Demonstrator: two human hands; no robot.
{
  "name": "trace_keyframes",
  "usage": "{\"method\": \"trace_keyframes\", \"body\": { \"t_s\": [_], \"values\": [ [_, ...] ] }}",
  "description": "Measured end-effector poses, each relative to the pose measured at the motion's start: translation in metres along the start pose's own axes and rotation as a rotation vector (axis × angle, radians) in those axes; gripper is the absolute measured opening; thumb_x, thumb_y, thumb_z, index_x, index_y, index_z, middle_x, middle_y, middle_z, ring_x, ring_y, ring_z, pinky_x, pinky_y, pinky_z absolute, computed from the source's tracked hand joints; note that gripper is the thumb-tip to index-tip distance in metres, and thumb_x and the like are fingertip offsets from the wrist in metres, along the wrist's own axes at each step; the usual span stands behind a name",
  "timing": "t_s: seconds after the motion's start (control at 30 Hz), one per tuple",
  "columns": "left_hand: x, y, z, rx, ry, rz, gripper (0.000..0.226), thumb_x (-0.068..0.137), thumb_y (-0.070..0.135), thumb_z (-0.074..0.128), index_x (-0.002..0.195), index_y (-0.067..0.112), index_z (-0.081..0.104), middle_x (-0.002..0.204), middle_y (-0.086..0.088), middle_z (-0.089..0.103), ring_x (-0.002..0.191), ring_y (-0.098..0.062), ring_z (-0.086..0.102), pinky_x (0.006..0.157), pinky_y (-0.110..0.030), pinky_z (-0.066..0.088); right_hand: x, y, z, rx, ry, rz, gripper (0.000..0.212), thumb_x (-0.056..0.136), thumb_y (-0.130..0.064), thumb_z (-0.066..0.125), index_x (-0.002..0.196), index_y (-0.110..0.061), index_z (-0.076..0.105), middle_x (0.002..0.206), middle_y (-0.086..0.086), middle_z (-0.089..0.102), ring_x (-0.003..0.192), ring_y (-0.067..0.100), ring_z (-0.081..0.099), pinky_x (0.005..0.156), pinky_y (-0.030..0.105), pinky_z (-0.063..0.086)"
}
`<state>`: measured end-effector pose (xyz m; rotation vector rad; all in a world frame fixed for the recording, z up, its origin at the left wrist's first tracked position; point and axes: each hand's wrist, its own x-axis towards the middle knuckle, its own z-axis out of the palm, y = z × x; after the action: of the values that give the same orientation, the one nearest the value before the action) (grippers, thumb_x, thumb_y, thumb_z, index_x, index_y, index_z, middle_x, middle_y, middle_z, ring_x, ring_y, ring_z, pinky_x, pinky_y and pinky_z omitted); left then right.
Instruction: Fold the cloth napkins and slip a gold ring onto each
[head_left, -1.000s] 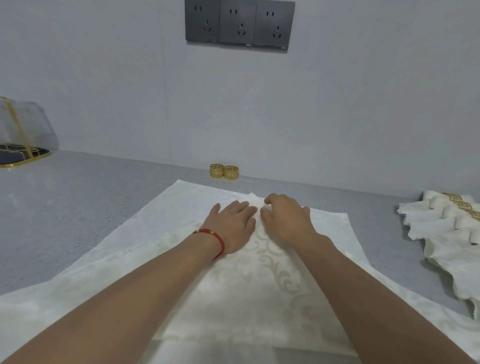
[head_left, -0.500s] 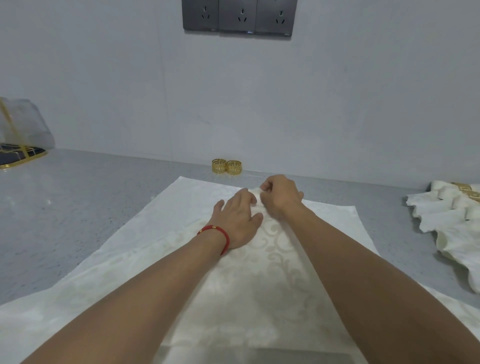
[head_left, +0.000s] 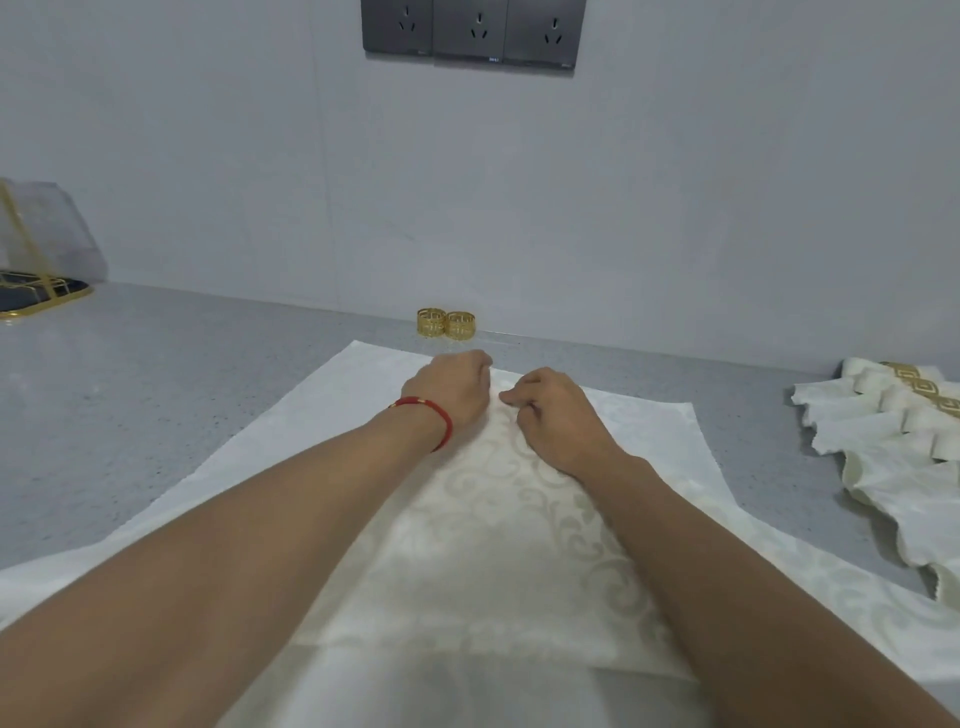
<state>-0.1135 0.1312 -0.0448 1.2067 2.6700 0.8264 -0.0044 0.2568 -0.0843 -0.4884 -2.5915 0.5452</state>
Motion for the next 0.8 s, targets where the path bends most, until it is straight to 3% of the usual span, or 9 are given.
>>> {"method": "trace_keyframes", "body": {
  "t_s": [0.07,0.13,0.23,0.3,0.37,0.43,0.5,0.63,0.8],
  "values": [
    [0.006,0.005,0.004,0.114,0.095,-0.005,0.027,0.096,0.025,0.039,0.077,0.024,0.058,0.087,-0.001,0.061,0.098,-0.032,0.060,0.073,-0.035,0.041,-0.001,0.001,-0.002,0.068,0.014,0.020,0.038,0.092,-0.001,0.052,0.116,-0.017,0.077,0.125,0.004,0.062,0.117,0.025,0.058,0.103,0.041,0.046],
    [0.011,0.007,0.011,0.154,0.128,-0.028,0.029,0.088,0.020,0.047,0.059,0.020,0.048,0.068,0.002,0.052,0.091,-0.031,0.061,0.070,-0.034,0.040,-0.003,0.001,-0.003,0.097,0.015,0.009,0.038,0.091,0.001,0.053,0.114,-0.018,0.077,0.122,-0.001,0.064,0.107,0.019,0.062,0.100,0.035,0.048],
    [0.016,0.003,0.014,0.147,0.148,-0.024,0.018,0.083,0.019,0.055,0.072,0.027,0.067,0.086,0.009,0.066,0.096,-0.023,0.061,0.084,-0.040,0.049,-0.003,0.005,-0.007,0.207,0.063,0.051,0.033,0.089,0.000,0.055,0.104,-0.024,0.071,0.104,-0.012,0.065,0.081,-0.005,0.057,0.080,0.023,0.052],
    [0.018,0.001,0.014,0.126,0.134,0.010,0.017,0.085,0.020,0.056,0.084,0.028,0.071,0.096,0.011,0.068,0.099,-0.019,0.059,0.091,-0.042,0.048,-0.003,0.008,-0.009,0.284,0.098,0.096,0.028,0.090,-0.006,0.057,0.105,-0.028,0.064,0.090,-0.013,0.062,0.065,-0.005,0.054,0.061,0.020,0.046],
    [0.019,-0.002,0.014,0.076,0.108,0.043,0.015,0.085,0.017,0.056,0.084,0.025,0.068,0.093,0.011,0.067,0.095,-0.018,0.059,0.092,-0.042,0.047,0.000,0.009,-0.008,0.302,0.127,0.106,0.027,0.094,-0.012,0.059,0.116,-0.027,0.066,0.090,-0.012,0.061,0.066,-0.004,0.056,0.066,0.022,0.047],
    [0.020,-0.005,0.013,0.051,0.103,0.103,0.012,0.083,0.016,0.057,0.081,0.024,0.066,0.085,0.011,0.065,0.087,-0.016,0.058,0.089,-0.042,0.047,0.003,0.008,-0.004,0.215,0.108,0.091,0.032,0.096,-0.016,0.062,0.127,-0.020,0.068,0.103,-0.005,0.065,0.088,0.006,0.061,0.088,0.030,0.050],
    [0.019,-0.007,0.011,0.077,0.116,0.197,0.012,0.082,0.015,0.058,0.078,0.025,0.063,0.080,0.012,0.062,0.082,-0.014,0.056,0.085,-0.040,0.047,0.006,0.007,-0.002,0.087,0.085,0.058,0.030,0.094,-0.015,0.066,0.124,-0.017,0.072,0.112,0.002,0.071,0.108,0.024,0.062,0.098,0.036,0.048],
    [0.013,-0.007,0.007,0.211,0.167,0.356,0.024,0.078,0.005,0.056,0.076,0.029,0.060,0.074,0.013,0.056,0.080,-0.015,0.056,0.077,-0.034,0.038,0.006,0.000,-0.010,-0.151,0.140,-0.004,0.020,0.087,-0.014,0.065,0.096,-0.028,0.076,0.094,-0.010,0.074,0.104,0.023,0.056,0.088,0.040,0.040],
    [0.009,-0.010,0.003,0.295,0.108,0.449,0.037,0.075,-0.006,0.056,0.087,0.024,0.074,0.087,0.010,0.068,0.089,-0.015,0.061,0.084,-0.033,0.046,0.003,-0.008,-0.014,-0.333,0.071,-0.092,0.031,0.088,-0.006,0.057,0.102,-0.029,0.073,0.096,-0.007,0.066,0.105,0.022,0.054,0.091,0.039,0.036]
  ]
}}
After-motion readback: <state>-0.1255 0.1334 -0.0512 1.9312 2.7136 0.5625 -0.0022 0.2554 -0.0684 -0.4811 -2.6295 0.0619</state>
